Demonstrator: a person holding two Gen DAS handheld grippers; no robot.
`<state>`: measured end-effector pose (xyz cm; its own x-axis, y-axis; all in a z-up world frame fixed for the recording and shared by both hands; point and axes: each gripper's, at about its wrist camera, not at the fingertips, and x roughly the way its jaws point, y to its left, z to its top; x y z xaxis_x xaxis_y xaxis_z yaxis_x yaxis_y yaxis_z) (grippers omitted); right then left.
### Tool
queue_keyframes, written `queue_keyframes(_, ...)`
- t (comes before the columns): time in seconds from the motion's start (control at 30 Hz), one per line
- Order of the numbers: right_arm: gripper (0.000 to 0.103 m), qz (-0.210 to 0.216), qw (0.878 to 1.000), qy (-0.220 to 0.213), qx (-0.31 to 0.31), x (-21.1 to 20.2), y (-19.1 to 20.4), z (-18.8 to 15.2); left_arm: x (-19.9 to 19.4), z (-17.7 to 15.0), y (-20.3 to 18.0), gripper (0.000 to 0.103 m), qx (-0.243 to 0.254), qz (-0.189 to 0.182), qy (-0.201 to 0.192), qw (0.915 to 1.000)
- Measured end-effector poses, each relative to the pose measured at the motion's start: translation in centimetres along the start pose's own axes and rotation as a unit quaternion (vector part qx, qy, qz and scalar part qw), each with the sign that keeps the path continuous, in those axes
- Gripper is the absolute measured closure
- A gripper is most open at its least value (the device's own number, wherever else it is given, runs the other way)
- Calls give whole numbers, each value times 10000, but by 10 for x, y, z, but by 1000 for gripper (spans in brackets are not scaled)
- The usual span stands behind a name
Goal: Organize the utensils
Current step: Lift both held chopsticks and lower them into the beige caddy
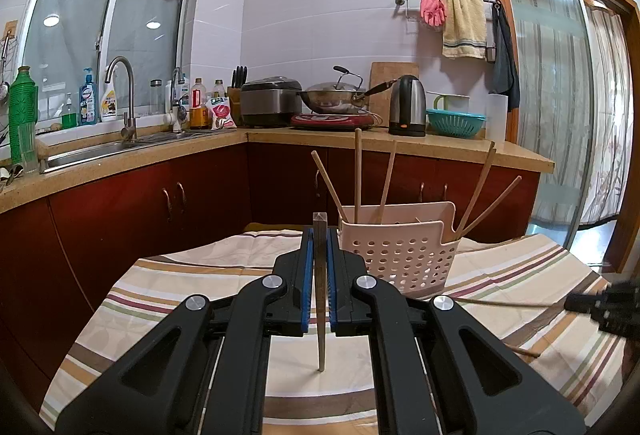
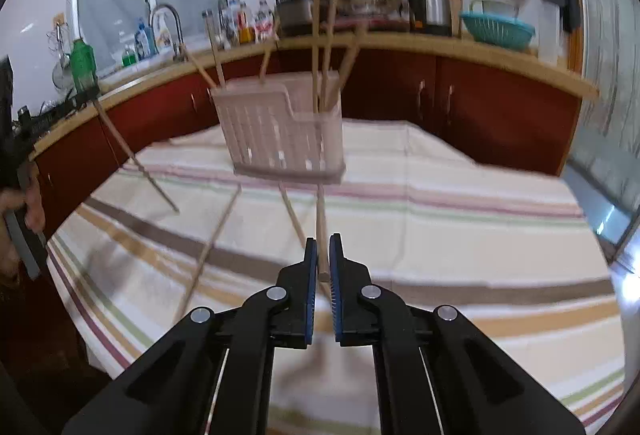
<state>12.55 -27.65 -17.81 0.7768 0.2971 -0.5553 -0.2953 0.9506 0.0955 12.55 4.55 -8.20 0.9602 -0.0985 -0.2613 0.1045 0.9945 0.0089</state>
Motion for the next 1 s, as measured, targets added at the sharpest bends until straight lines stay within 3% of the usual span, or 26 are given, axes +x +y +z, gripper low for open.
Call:
queue_keyframes(0.43, 96, 90, 9930, -1164, -182, 13, 11, 73, 2, 2, -1, 96, 10, -5, -20, 10000)
queue_keyframes(0.7, 97, 87, 9910, -1328, -134, 33, 13, 90, 15, 16, -1, 96, 23, -60, -137, 9999)
queue_keyframes(1.0, 97, 242, 9866, -1597, -245, 10, 24, 114, 21, 42, -5, 96, -42, -316, -359, 9988)
